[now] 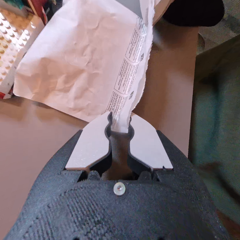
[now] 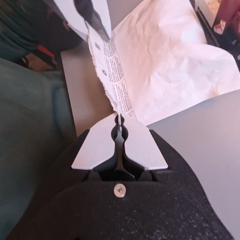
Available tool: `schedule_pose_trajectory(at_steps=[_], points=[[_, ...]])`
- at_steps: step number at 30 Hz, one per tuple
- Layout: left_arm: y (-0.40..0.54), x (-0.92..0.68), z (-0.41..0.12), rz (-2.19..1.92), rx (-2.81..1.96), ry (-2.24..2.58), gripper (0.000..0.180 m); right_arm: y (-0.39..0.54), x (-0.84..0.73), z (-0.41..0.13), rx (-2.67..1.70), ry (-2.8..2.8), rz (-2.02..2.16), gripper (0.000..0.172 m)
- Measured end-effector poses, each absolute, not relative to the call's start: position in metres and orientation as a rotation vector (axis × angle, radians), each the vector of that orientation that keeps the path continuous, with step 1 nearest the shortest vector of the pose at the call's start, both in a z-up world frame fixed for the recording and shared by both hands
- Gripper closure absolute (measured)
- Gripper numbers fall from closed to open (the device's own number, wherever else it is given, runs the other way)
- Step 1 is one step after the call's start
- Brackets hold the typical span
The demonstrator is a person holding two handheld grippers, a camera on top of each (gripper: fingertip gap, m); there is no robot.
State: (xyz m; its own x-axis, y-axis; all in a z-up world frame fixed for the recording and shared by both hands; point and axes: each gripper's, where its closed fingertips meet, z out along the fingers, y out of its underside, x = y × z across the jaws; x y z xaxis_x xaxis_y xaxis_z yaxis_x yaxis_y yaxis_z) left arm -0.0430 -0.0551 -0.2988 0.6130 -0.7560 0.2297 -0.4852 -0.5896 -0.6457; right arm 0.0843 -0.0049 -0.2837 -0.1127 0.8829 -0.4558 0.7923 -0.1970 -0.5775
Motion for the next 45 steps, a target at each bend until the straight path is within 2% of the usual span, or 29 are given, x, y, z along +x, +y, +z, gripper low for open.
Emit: schedule_pose_trajectory(at_steps=[2, 5, 12, 17, 21, 27, 34, 45], points=[[-0.051, -0.037, -0.288, -0.605, -2.172, 0.986, 0.163, -0.004, 0.086, -0.285, -2.093, -1.867, 1.265, 0.171], [-0.049, -0.037, -0.285, -0.535, -2.110, 1.002, 0.180, -0.002, 0.088, -0.290, -2.198, -1.829, 1.307, 0.171], [-0.048, -0.042, -0.303, -0.879, -2.438, 0.701, 0.180, -0.014, 0.090, -0.297, -2.367, -1.807, 1.427, 0.171], [-0.047, -0.042, -0.312, -0.771, -2.551, 0.838, 0.180, -0.011, 0.099, -0.308, -2.368, -1.915, 1.245, 0.168], [-0.047, -0.042, -0.312, -0.695, -2.541, 0.891, 0.179, 0.002, 0.096, -0.305, -2.202, -1.941, 1.082, 0.168], [-0.047, -0.042, -0.312, -0.683, -2.505, 0.889, 0.180, 0.002, 0.081, -0.286, -2.054, -1.876, 1.275, 0.167], [-0.056, -0.042, -0.305, -0.681, -2.463, 0.926, 0.179, -0.002, 0.084, -0.305, -2.328, -1.819, 1.294, 0.171], [-0.070, -0.048, -0.312, -0.663, -2.531, 0.912, 0.179, -0.008, 0.089, -0.310, -2.364, -1.922, 1.208, 0.170]])
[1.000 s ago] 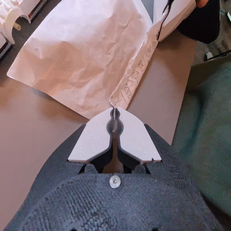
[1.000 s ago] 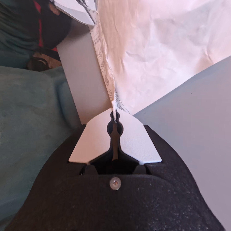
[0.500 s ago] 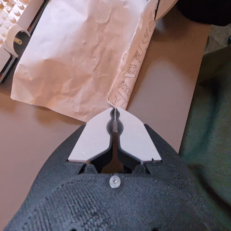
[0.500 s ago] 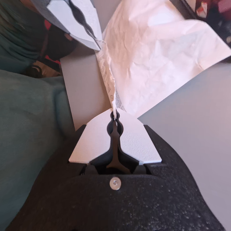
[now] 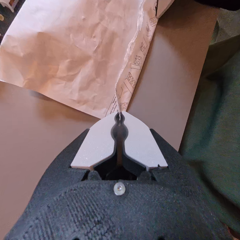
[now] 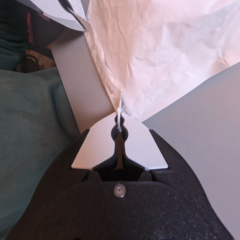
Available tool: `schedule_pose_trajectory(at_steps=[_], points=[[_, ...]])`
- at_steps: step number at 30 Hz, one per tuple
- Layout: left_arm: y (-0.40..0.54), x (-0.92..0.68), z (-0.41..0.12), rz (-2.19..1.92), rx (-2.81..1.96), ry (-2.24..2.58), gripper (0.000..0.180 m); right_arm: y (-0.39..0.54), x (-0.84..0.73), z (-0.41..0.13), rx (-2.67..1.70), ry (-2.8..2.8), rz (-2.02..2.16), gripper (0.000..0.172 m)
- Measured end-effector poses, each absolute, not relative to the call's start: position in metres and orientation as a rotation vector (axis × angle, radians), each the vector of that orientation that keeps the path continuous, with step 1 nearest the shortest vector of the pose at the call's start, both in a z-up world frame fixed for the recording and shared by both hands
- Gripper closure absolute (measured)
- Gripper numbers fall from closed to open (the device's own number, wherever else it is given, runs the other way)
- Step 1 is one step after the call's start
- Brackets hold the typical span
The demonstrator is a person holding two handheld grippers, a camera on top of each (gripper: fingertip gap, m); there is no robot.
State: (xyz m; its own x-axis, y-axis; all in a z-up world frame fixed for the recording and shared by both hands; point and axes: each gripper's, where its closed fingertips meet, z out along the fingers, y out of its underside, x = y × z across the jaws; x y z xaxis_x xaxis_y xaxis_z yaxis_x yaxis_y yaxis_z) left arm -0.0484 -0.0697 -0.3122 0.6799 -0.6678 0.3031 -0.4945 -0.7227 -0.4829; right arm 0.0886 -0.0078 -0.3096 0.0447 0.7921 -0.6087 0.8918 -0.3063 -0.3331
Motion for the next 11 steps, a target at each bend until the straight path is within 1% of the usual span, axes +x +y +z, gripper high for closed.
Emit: schedule_pose_trajectory(at_steps=[3, 6, 8, 11], points=[[-0.070, -0.049, -0.313, -0.617, -2.548, 0.962, 0.179, -0.006, 0.091, -0.309, 2.165, 1.740, -1.141, 0.170], [-0.070, -0.049, -0.313, -0.572, -2.558, 0.985, 0.179, 0.007, 0.091, -0.304, 2.216, 1.886, -1.138, 0.162], [-0.069, -0.049, -0.313, -0.572, -2.561, 0.981, 0.179, 0.021, 0.083, -0.286, 2.271, 2.082, -1.181, 0.162], [-0.069, -0.049, -0.313, -0.572, -2.560, 0.972, 0.179, 0.029, 0.069, -0.240, 2.323, 2.475, -1.176, 0.158]])
